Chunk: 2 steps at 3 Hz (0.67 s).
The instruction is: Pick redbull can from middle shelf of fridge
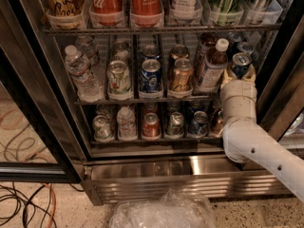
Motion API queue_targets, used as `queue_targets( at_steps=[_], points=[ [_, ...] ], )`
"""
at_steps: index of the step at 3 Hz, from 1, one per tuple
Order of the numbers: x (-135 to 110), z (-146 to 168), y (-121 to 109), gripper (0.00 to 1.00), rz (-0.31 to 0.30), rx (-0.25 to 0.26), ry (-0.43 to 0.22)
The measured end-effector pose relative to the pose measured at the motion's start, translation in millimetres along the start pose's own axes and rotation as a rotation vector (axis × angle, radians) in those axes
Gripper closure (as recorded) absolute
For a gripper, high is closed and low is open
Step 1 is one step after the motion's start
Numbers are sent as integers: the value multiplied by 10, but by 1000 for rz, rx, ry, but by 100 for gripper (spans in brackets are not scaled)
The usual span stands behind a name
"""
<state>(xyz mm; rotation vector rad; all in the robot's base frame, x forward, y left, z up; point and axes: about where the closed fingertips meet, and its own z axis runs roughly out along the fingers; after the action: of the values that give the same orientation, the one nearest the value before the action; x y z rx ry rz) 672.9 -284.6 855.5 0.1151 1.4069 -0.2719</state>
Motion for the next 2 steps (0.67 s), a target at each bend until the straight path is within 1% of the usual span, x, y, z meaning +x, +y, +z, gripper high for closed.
queue_targets(
  at_steps=[1, 2],
  points=[
    [-183, -17, 27, 100, 7, -39, -21],
    [-583, -88, 66, 100, 24, -123, -57]
  ],
)
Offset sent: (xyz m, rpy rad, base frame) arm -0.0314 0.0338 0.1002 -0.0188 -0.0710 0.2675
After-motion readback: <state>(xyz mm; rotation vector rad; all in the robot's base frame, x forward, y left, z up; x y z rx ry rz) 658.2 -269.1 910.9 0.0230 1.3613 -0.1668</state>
